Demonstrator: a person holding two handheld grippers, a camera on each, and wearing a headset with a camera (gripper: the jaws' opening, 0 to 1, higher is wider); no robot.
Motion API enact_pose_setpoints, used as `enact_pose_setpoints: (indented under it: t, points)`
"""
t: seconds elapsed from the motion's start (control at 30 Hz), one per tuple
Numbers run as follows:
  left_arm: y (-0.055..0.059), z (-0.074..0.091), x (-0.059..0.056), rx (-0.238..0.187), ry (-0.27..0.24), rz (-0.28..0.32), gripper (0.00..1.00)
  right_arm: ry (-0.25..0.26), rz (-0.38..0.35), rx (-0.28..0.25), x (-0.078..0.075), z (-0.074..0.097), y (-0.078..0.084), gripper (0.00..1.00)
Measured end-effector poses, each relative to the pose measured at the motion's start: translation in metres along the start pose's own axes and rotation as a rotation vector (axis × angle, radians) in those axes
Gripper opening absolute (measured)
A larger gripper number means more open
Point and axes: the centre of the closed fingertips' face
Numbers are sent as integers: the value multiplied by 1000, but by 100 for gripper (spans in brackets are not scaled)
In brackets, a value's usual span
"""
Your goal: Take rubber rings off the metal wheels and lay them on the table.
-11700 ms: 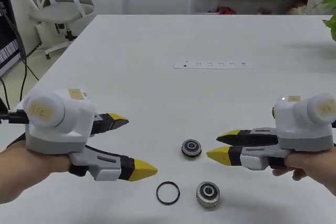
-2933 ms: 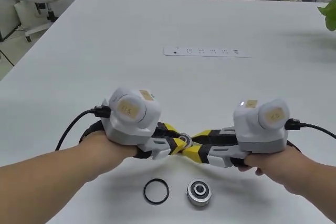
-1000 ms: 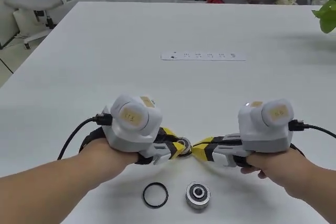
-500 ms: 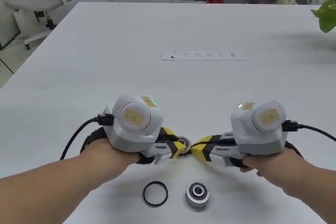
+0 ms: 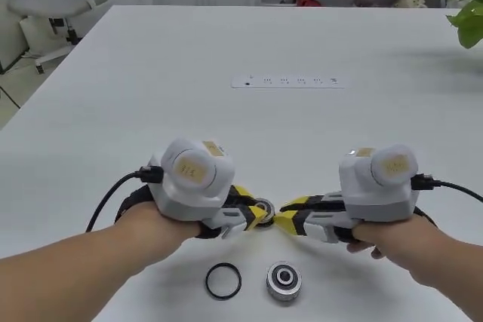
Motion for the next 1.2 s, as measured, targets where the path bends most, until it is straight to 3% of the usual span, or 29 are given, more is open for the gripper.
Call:
enact_pose_setpoints:
  t: [0.13,0.3,0.53,0.83,1.2]
  points:
    - [0,0,0,0,1,1,13,-12,-3,-2,2,-1,-1,9]
    - [0,0,0,-1,2,0,13,-58,-11,-19,10,0,-2,20]
    - [0,0,0,-2,2,1,13,-54,23,-13,13,-7,0,19]
    - [0,0,0,-5,-3,3,13,-59,43,-8,12,0,1,10]
    - [0,0,0,-1,-8,4,13,-30,54,9,8,-2,2,3]
Point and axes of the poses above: the centre of the closed fingertips' face, and the gripper's own axes: z roughly backward along the fingers, x roughly to its left, y roughly out of its underside, and after that the axes turned 10 degrees about y, right-handed
